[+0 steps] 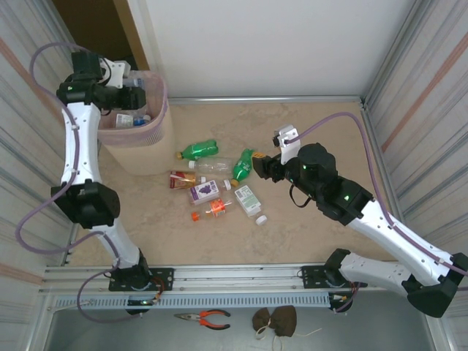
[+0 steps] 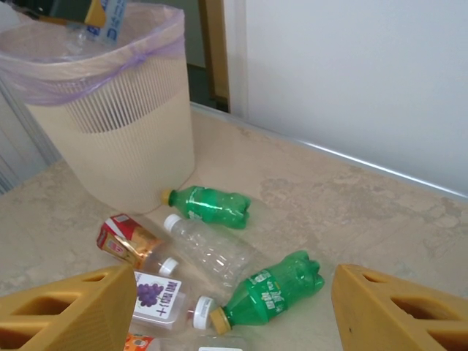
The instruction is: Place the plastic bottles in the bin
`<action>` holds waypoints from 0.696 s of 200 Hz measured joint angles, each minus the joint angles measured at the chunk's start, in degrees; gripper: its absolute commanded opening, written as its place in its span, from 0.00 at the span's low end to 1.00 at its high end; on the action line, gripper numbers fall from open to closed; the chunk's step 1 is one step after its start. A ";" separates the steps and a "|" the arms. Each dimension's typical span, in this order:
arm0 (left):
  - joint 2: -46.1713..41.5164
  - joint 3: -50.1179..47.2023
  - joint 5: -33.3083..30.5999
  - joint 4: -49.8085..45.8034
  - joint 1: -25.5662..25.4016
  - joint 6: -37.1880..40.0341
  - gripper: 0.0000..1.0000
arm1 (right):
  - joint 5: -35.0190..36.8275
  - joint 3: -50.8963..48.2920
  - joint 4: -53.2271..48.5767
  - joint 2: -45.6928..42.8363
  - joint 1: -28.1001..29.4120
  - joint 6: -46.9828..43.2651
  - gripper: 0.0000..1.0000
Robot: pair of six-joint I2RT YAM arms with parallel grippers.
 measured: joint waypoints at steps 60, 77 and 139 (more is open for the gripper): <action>4.44 -2.49 -0.92 -4.87 -0.37 1.84 0.63 | 0.48 -0.04 -0.98 0.00 0.00 0.02 0.70; 4.61 -3.63 -1.60 -5.44 -0.57 2.12 0.66 | 0.48 -0.04 -0.98 0.00 0.00 0.02 0.70; 4.44 -4.48 -2.43 -5.51 -0.85 2.82 0.76 | 0.48 -0.04 -1.95 0.02 0.00 0.07 0.71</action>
